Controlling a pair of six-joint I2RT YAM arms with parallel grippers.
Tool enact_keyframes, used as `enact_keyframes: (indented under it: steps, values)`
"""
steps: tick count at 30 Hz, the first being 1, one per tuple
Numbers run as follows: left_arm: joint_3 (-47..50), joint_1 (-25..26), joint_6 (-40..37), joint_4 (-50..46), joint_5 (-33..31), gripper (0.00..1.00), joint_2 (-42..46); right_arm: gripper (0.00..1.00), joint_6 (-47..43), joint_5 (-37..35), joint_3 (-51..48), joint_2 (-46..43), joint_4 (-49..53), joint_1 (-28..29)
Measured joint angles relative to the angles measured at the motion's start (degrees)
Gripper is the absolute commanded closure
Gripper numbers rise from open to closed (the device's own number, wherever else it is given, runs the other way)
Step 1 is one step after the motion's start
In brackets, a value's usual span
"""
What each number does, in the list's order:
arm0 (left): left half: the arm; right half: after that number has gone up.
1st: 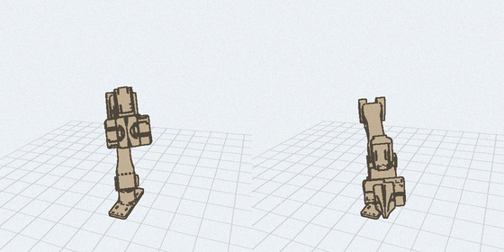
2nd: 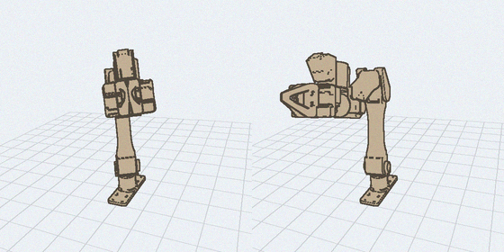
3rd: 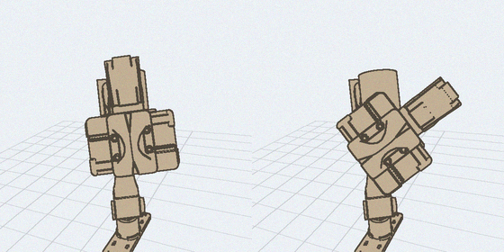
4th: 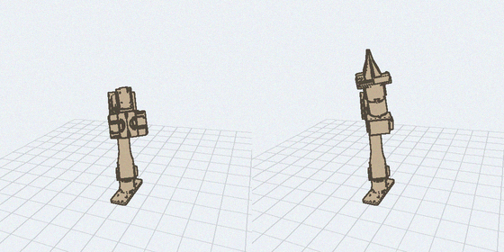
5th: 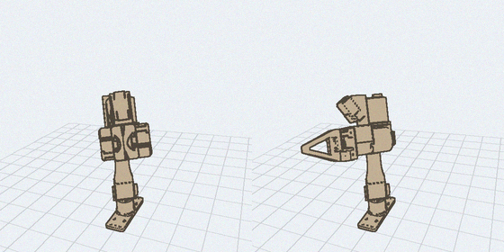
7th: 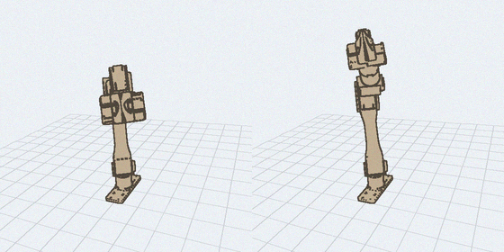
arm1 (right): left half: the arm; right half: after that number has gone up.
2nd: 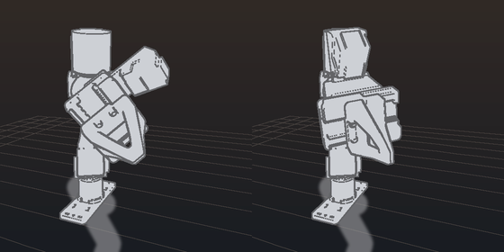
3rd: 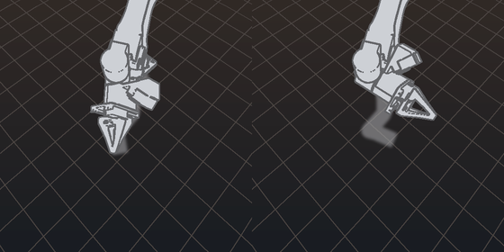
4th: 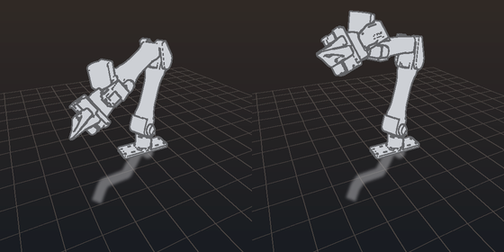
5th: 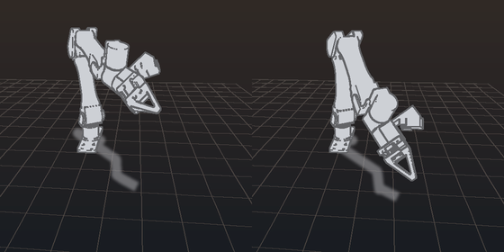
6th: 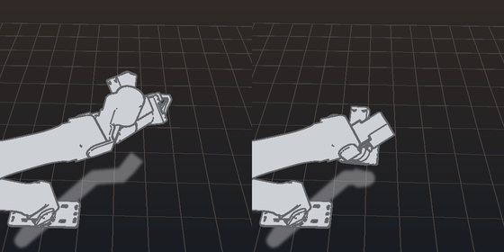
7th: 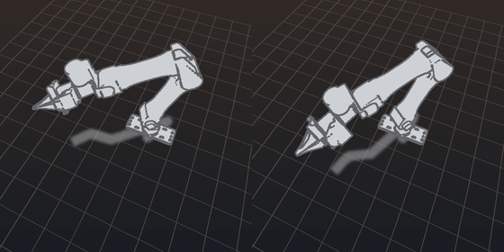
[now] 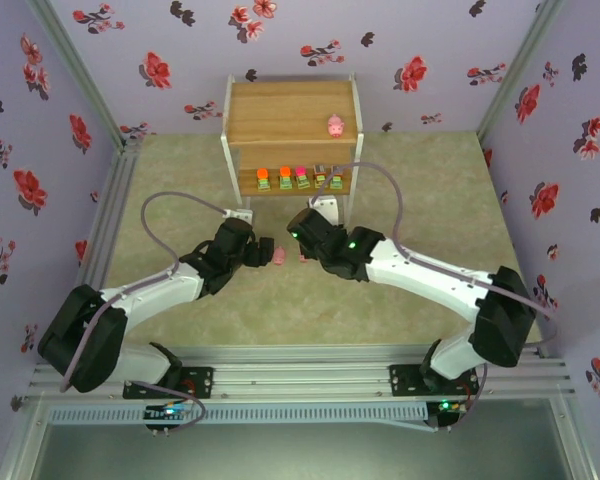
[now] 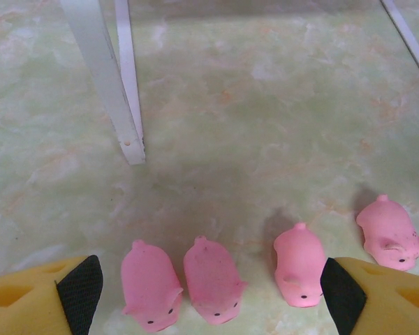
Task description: Place and organize the plastic toys onto the shelf
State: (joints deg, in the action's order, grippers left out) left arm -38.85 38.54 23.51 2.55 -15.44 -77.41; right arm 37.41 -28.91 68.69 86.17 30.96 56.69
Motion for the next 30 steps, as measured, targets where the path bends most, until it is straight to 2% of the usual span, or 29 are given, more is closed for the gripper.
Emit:
enact_keyframes:
  steps: [10,18,30]
  values:
    - [0.0,-1.4,0.46,-0.07,0.07,0.14,0.0,0.68,3.41,2.29,-0.59,8.76,-4.74,0.0]
    - [0.0,-4.63,2.19,-0.22,1.92,0.14,-0.02,0.62,4.83,3.52,-0.57,15.1,-6.54,-0.02]
    - [-0.07,-5.46,3.41,-1.14,4.13,0.14,-1.79,0.58,5.27,5.27,-0.09,19.74,-8.04,-1.09]
